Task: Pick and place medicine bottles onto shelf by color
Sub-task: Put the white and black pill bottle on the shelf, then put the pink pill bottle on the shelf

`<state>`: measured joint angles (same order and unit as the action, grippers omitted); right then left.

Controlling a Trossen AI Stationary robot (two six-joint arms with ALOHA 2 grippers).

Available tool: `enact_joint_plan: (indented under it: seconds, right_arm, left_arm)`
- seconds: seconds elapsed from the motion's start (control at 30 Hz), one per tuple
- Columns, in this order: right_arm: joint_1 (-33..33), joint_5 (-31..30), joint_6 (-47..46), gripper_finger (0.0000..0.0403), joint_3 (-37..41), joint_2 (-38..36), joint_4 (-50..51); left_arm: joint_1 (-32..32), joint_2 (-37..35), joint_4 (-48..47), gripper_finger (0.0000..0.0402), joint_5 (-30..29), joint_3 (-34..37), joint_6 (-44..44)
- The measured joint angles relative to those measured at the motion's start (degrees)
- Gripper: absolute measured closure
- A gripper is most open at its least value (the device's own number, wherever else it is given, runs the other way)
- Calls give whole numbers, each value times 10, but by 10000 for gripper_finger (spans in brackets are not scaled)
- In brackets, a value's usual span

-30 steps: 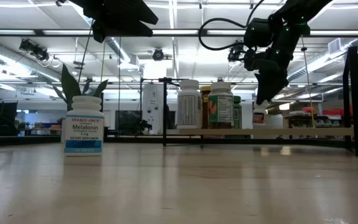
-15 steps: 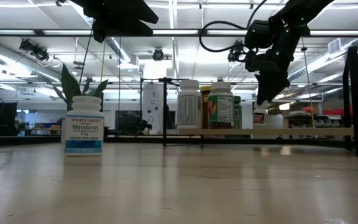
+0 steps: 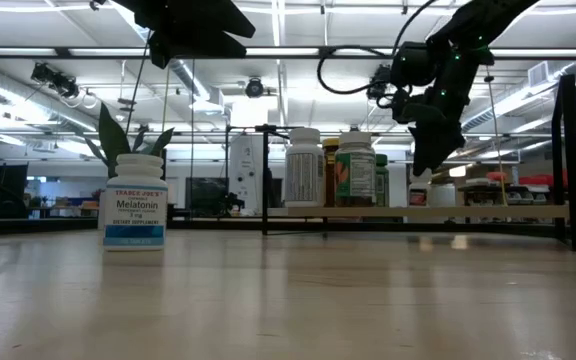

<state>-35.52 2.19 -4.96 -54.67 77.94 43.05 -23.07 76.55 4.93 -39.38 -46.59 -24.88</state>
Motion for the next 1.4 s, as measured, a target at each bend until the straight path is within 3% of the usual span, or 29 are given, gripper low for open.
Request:
enact_joint_plan:
  seconds: [0.4, 0.87, 1.17, 1.4]
  right_arm:
    - [-3, 4, 6, 223, 0, 4, -17]
    - [-3, 5, 3, 144, -1, -1, -8]
    - [12, 17, -4, 89, -81, -5, 97]
    - [103, 39, -75, 72, -133, -5, 204]
  left_arm:
    - [0, 0, 0, 230, 0, 0, 1]
    - [0, 0, -1, 230, 0, 0, 1]
    - [0, 0, -2, 230, 0, 0, 1]
    - [0, 0, -2, 230, 0, 0, 2]
